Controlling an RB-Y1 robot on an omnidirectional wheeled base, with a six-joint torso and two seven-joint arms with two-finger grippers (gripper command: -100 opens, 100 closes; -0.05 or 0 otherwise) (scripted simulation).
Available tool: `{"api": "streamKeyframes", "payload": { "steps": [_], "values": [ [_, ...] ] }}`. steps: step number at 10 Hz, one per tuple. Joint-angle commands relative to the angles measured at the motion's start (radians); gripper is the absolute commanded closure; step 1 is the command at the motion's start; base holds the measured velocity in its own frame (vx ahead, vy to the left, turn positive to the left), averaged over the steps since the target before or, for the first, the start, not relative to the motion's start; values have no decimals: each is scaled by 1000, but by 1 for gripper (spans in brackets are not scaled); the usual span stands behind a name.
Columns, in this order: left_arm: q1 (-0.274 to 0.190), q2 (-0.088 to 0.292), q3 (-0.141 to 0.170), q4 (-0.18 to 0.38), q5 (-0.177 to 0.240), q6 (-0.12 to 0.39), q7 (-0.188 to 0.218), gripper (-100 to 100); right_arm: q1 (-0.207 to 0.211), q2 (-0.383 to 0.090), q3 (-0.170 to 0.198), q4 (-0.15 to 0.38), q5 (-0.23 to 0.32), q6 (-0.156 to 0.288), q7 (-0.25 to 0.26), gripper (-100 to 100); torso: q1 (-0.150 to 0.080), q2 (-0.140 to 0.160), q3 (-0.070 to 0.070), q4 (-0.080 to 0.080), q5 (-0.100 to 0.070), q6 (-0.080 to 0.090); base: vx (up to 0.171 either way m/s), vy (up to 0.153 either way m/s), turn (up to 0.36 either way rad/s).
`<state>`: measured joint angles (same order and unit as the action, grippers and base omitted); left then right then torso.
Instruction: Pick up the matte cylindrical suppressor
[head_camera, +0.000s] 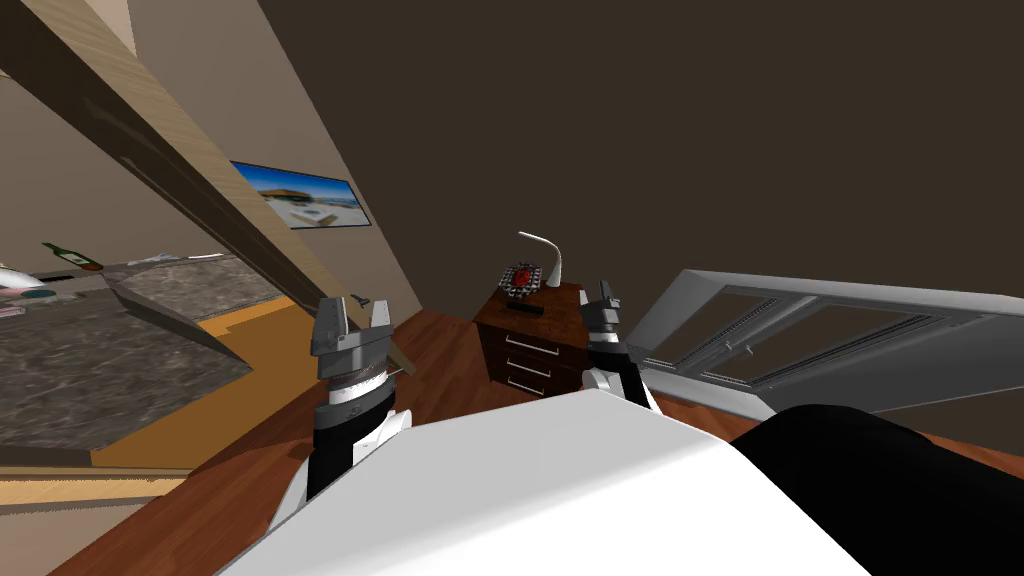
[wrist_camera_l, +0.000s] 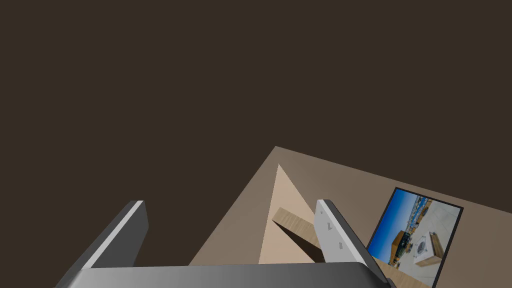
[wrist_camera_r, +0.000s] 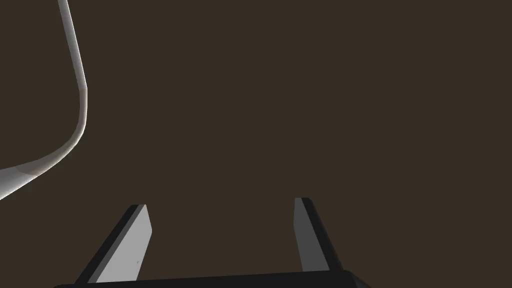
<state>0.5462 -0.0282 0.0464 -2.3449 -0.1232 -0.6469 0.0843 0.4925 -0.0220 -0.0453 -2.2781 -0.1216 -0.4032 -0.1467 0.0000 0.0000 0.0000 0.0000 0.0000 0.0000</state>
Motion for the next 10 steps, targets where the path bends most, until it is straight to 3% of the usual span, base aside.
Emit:
{"api": "streamKeyframes", "payload": {
  "steps": [1,5,6,9,10],
  "values": [
    [0,0,0,0,0,0,0,0,6,-30,11,13,11,1,3,-100,0,0,0,0,0,0,-4,33,-41],
    [0,0,0,0,0,0,0,0,38,-137,73,83,70,7,21,-100,7,2,1,0,2,0,-11,112,-71],
    [0,0,0,0,0,0,0,0,38,-145,73,83,70,7,21,-100,10,0,0,0,2,0,-5,125,-28],
    [0,0,0,0,0,0,0,0,75,-246,144,165,138,10,43,-100,9,1,1,0,2,0,-19,144,-86],
    [0,0,0,0,0,0,0,0,75,-266,144,165,138,10,43,-100,12,2,1,0,3,0,-46,151,-38]
  ]
}}
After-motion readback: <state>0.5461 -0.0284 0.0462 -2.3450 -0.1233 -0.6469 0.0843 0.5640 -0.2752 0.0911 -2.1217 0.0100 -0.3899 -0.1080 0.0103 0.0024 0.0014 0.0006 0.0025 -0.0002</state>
